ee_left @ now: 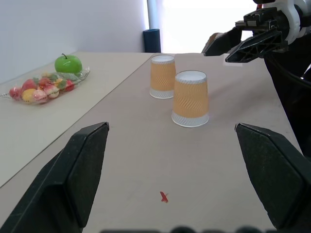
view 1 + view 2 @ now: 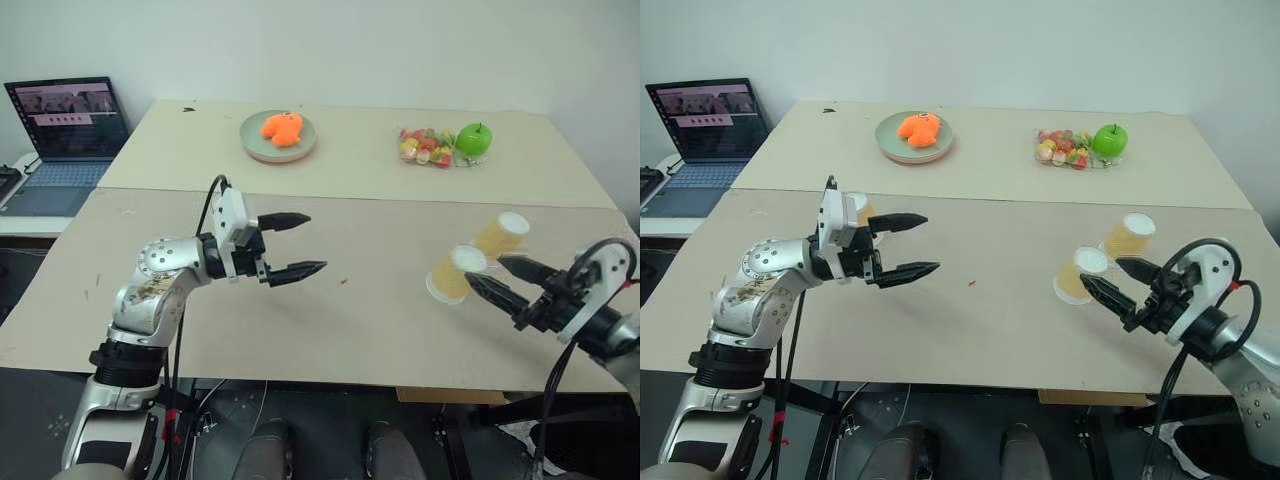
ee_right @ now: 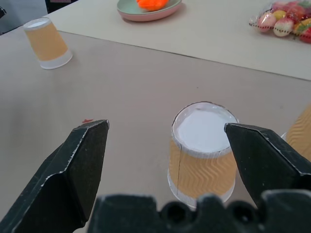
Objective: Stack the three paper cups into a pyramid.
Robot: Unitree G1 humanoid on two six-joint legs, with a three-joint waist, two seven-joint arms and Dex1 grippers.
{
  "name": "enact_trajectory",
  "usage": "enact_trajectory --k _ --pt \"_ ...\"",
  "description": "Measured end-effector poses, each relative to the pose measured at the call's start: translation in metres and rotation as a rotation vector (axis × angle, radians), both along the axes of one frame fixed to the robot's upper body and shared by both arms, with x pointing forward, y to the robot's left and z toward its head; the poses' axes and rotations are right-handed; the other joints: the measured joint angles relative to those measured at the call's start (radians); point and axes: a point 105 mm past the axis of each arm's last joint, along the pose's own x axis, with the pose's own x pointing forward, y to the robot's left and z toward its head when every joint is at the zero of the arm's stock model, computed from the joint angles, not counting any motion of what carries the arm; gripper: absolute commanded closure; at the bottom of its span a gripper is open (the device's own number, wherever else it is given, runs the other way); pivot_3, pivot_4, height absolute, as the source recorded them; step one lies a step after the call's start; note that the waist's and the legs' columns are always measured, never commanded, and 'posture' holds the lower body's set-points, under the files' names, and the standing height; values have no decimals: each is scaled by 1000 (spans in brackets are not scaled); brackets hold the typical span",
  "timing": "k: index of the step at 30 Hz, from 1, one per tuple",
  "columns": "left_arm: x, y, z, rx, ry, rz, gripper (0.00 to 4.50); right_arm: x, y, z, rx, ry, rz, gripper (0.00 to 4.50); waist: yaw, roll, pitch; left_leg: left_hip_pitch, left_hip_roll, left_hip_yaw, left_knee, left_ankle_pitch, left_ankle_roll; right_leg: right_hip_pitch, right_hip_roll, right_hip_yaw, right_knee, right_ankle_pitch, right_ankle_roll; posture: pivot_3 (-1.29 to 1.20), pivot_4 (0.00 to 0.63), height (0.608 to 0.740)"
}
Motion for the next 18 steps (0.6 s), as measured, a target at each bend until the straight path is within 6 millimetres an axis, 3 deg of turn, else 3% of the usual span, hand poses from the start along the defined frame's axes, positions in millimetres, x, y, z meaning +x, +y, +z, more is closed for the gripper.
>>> enact_trajectory --k 6,18 --pt "2 1 0 -3 9 17 82 -2 13 -22 11 44 29 0 0 0 0 0 0 0 0 0 0 0 0 0 0 0 0 0 150 676" --pt "-5 -2 10 -16 14 -3 82 11 -3 -26 -13 20 -2 0 -1 0 0 0 0 0 0 0 0 0 0 0 0 0 0 0 150 676"
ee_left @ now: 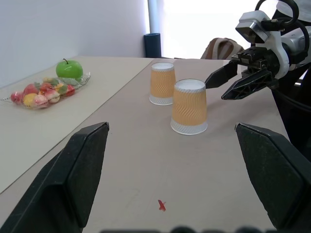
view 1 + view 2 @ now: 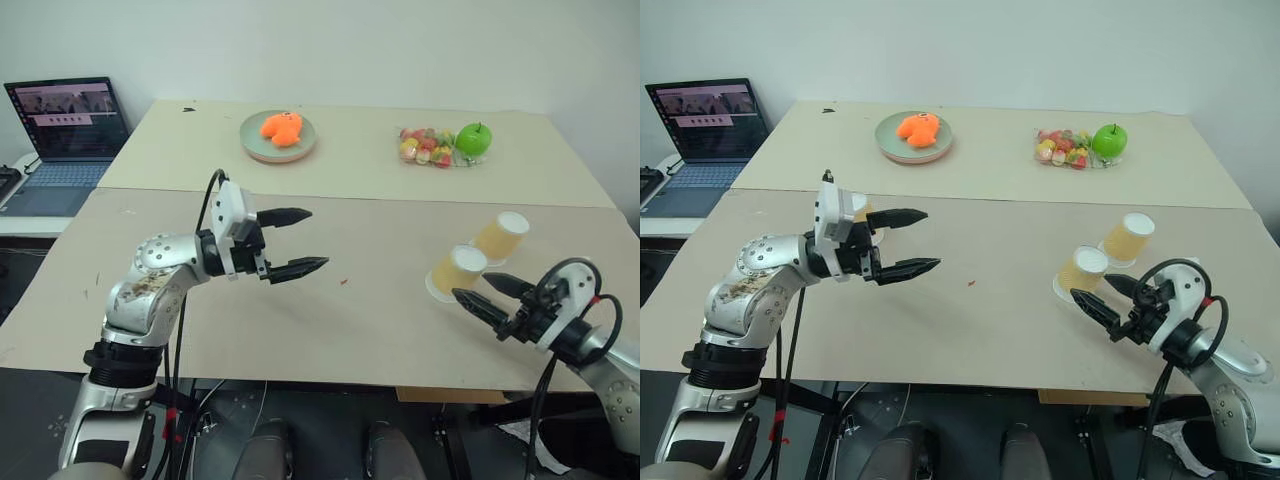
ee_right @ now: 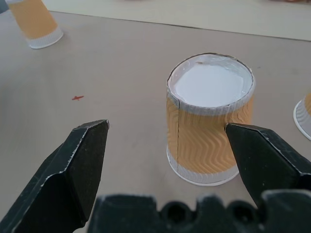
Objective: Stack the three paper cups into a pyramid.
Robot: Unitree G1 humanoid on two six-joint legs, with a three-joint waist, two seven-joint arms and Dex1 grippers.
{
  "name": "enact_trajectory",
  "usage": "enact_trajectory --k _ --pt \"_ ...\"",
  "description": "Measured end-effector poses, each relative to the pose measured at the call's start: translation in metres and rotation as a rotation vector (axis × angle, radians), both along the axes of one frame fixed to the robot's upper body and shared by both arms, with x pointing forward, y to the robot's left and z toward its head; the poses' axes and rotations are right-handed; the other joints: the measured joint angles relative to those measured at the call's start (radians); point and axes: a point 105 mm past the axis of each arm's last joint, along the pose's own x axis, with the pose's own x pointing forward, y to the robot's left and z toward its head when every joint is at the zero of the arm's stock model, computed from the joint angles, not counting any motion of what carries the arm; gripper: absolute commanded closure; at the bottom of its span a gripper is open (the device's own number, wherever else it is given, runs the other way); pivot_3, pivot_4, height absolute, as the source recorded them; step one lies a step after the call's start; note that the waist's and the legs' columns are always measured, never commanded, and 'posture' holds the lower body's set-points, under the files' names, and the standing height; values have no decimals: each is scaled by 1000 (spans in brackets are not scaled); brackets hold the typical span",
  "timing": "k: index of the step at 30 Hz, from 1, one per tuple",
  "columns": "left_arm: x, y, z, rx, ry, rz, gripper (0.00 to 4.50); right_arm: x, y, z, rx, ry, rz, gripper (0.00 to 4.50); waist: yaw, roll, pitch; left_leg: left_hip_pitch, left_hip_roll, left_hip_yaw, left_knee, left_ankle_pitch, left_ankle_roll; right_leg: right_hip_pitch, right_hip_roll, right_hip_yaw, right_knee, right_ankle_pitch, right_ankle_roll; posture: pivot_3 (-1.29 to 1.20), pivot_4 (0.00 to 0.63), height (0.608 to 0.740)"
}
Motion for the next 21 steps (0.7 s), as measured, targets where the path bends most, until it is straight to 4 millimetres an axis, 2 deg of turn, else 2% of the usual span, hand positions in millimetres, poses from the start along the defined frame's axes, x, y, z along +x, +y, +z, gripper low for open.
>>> enact_trajectory --k 6,12,18,21 --pt "2 3 2 -5 2 22 82 6 -2 -4 -3 4 7 0 0 0 0 0 0 0 0 0 0 0 0 0 0 0 0 0 150 676" --pt "-5 2 7 -4 3 -3 82 26 -3 -5 -9 -16 8 0 -2 0 0 0 0 0 0 0 0 0 0 0 0 0 0 0 150 676" --pt "-16 4 3 24 38 -27 82 40 -9 1 -13 -44 -5 0 -3 0 0 0 0 0 0 0 -1 -1 0 0 0 0 0 0 150 676" --pt "-18 4 3 22 37 -26 82 45 -4 4 -23 -60 17 0 -2 0 0 0 0 0 0 0 -1 -1 0 0 0 0 0 0 150 676"
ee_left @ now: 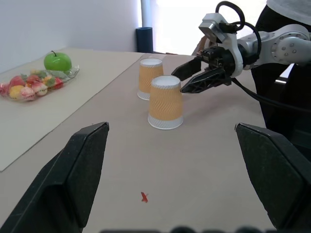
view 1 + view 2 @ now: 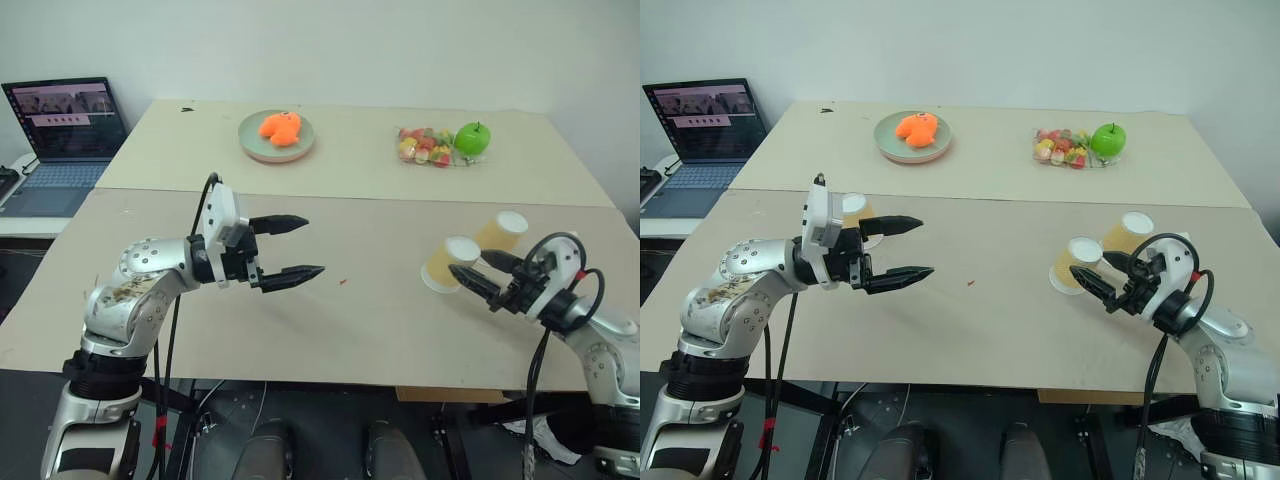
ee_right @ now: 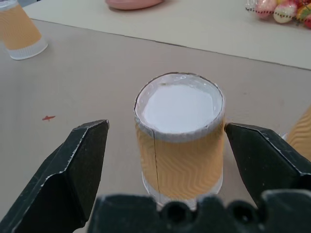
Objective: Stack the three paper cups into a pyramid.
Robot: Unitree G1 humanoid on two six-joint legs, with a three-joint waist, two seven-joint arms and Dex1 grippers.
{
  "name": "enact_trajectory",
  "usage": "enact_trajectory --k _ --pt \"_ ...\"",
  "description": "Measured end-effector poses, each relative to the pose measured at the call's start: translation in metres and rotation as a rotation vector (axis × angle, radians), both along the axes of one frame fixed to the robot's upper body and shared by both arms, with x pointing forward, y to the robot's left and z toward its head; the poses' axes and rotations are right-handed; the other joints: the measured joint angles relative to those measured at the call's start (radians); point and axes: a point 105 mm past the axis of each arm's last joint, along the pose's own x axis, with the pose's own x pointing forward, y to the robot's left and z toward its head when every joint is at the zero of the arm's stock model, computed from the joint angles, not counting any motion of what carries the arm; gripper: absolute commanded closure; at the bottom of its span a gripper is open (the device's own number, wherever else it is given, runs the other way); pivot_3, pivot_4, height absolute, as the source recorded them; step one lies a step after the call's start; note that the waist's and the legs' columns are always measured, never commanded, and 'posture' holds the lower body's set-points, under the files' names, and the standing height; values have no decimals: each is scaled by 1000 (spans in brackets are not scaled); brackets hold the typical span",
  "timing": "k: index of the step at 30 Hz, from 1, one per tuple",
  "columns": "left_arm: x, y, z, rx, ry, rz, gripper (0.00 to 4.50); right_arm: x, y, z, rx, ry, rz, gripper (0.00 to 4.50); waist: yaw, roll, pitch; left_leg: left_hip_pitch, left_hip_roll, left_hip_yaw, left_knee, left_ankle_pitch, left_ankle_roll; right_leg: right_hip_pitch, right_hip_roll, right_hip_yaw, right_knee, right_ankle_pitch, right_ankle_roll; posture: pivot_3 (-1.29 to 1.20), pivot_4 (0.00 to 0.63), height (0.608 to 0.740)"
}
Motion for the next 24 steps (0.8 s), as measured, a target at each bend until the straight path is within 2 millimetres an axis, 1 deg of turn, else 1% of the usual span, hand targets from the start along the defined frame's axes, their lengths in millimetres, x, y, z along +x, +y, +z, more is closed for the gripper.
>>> enact_trajectory --k 4,9,13,16,17,19,22,24 --pt "0 1 2 -3 2 14 82 6 8 -1 6 -1 18 0 -1 0 0 0 0 0 0 0 0 0 0 0 0 0 0 0 150 676" --pt "-3 4 -3 2 38 23 82 14 23 -6 17 12 61 0 -2 0 0 0 0 0 0 0 0 -1 0 0 0 0 0 0 150 676" --pt "-8 11 -10 44 71 38 82 21 25 -6 22 3 65 0 -5 0 0 0 0 0 0 0 0 -1 0 0 0 0 0 0 150 676" --pt "-8 16 -17 54 102 56 0 26 24 -5 29 -8 58 773 -5 0 0 0 0 0 0 0 0 -1 0 0 0 0 0 0 150 676" --pt "-9 18 -19 55 109 62 0 27 25 -5 34 -14 60 1171 -6 0 0 0 0 0 0 0 0 -1 0 0 0 0 0 0 150 676" --pt "-10 23 -24 65 129 82 0 29 26 -5 42 -20 59 1817 -8 0 0 0 0 0 0 0 0 -1 0 0 0 0 0 0 150 676" --pt "-12 30 -32 70 156 113 0 30 28 -6 50 -20 60 1904 -10 0 0 0 0 0 -1 0 -1 -1 0 0 0 0 0 0 150 676" --pt "-12 36 -35 59 176 139 0 32 32 -3 55 -29 67 1913 -11 0 0 0 0 0 -1 0 -1 -1 0 0 1 0 0 0 150 676"
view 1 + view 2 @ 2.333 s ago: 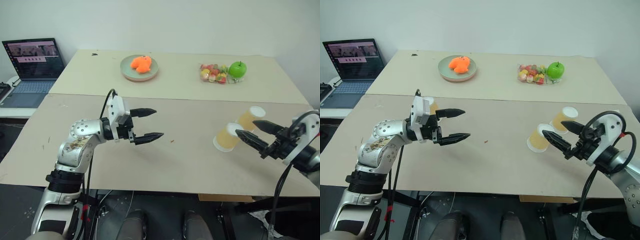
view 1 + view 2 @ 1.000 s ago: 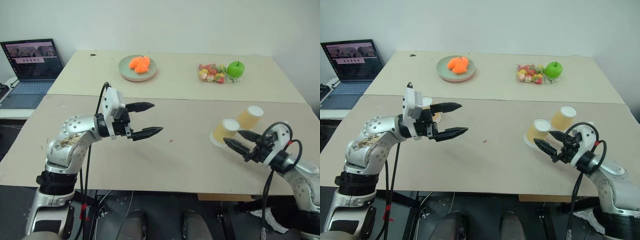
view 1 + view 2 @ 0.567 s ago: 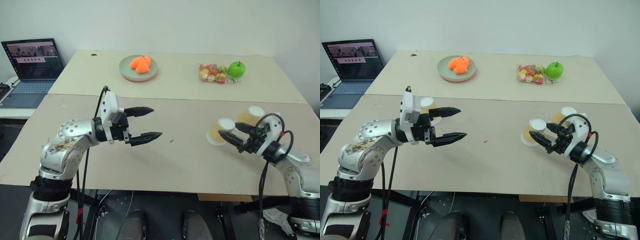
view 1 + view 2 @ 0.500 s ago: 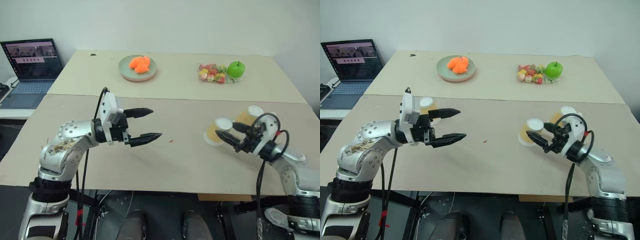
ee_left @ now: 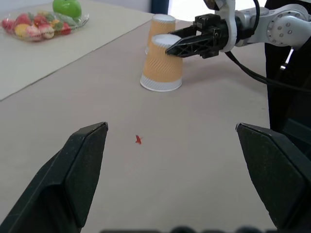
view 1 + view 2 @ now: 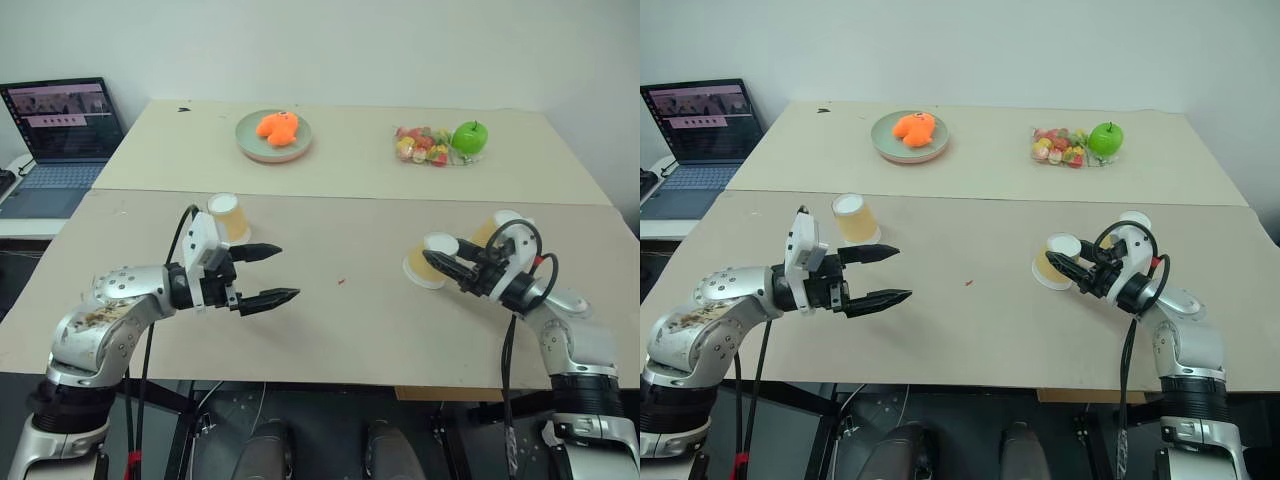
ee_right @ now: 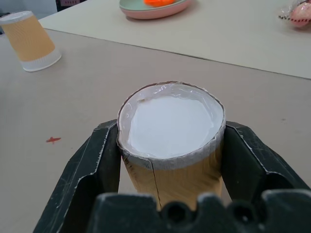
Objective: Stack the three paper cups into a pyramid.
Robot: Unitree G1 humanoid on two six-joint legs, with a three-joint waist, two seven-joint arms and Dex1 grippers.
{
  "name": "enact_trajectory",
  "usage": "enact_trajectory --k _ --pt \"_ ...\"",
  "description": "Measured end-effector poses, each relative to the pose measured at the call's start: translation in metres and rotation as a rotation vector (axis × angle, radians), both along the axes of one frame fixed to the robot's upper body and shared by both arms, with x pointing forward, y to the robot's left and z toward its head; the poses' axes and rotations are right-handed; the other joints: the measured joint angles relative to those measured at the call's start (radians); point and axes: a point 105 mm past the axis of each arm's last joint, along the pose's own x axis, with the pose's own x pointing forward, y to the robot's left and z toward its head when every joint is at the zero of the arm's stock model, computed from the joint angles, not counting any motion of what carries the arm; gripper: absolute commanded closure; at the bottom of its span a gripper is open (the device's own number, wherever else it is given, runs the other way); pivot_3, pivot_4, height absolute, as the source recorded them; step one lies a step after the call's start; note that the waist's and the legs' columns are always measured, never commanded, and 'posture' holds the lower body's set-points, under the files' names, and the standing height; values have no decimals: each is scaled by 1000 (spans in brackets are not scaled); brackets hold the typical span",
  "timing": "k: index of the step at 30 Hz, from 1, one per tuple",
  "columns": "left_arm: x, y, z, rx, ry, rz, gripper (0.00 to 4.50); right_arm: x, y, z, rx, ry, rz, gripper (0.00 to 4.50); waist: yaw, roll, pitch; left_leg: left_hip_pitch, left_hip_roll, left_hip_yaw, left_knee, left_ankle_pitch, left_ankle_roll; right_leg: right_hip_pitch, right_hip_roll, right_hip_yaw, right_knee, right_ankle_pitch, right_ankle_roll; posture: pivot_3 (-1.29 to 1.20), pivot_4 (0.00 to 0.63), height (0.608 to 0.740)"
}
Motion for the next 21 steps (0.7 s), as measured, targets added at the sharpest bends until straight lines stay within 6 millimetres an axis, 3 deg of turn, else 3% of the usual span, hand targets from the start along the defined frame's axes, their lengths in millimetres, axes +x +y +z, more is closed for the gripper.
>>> enact_trajectory --k 5,11,18,21 --pt "-2 20 -6 -13 37 87 0 13 32 26 49 -57 88 1913 -17 0 0 0 1 0 -2 1 -1 -2 1 0 1 0 0 0 150 676" --pt "-4 28 -13 -17 64 132 0 16 112 52 105 -101 376 1913 -17 0 0 -1 1 0 -2 1 -1 -3 1 0 1 0 0 0 150 676" --pt "-10 32 -14 -10 52 175 0 17 155 20 59 0 557 1913 -8 0 1 -1 0 0 -1 1 -2 -3 -1 -1 1 0 -1 0 150 676" --pt "-13 30 -14 -10 46 179 0 20 159 13 34 15 580 1913 -11 0 1 -1 0 0 -2 1 -3 -3 -1 -1 1 0 -1 0 150 676"
